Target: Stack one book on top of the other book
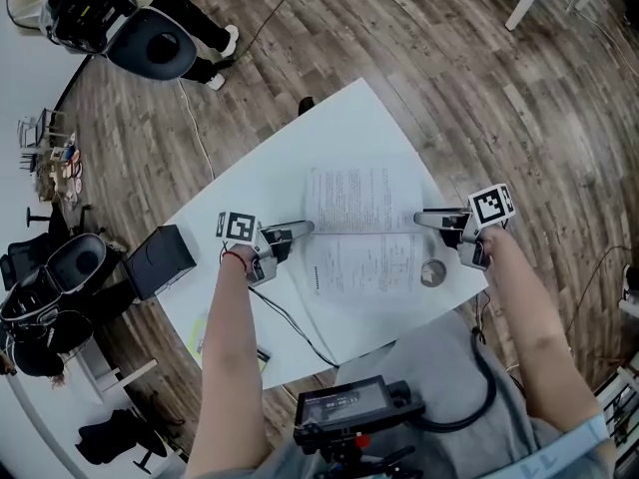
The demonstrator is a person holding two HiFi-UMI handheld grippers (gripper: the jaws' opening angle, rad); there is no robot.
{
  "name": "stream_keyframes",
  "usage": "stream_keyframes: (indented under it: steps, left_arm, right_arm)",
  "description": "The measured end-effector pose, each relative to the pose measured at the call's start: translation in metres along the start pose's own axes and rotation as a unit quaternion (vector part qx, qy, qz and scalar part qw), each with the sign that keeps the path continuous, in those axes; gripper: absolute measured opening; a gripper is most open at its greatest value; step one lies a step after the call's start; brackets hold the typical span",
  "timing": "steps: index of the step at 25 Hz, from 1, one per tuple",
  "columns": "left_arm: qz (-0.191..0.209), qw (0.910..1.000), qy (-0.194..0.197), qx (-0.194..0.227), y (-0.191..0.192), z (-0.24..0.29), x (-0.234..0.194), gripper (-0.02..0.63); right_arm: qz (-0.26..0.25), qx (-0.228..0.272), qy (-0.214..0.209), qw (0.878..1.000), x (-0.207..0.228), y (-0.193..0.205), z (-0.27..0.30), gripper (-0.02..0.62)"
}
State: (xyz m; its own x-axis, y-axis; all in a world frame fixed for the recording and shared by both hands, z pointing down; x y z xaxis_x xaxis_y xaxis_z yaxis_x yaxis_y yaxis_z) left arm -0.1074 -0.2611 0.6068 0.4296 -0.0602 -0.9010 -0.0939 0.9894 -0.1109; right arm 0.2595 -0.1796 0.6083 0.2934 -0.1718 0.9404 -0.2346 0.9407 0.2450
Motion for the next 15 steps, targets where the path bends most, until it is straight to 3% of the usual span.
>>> stream_keyframes:
  steps: [4,7,15]
  left_arm:
    - [0.001,0.9998,0.002,-0.018,-0.004,0.007,-0.001,0.209]
    - [0.003,0.9997,0.001,-0.026,-0.008,0.008,0.0,0.209]
    - [0.019,0.9993,-0.011,-0.032,-0.019,0.012,0.007,0.209]
  right_arm:
    - [0.005,-0.005,0.01,1.0,0.001,-0.004,0.001,0.236]
    - [0.018,-0.015,0.05,0.998,0.007,-0.004,-0.004,0.236]
    - [0.024,-0.024,0.074,0.997,0.009,-0.019,-0.002,0.236]
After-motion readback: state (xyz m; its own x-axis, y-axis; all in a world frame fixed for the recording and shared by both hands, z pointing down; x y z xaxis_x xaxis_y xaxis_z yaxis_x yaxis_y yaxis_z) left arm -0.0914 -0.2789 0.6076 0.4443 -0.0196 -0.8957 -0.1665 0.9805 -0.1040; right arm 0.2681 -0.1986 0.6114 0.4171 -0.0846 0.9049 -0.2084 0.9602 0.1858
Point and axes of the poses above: the fingertips, and each gripper's own axes: z forward along the fingers, x to its right, y out of its underside, the point moved 8 cm from there along -z, backward along the fingers, and after that the axes turned 9 degrees about -z, right-handed, at the moved point
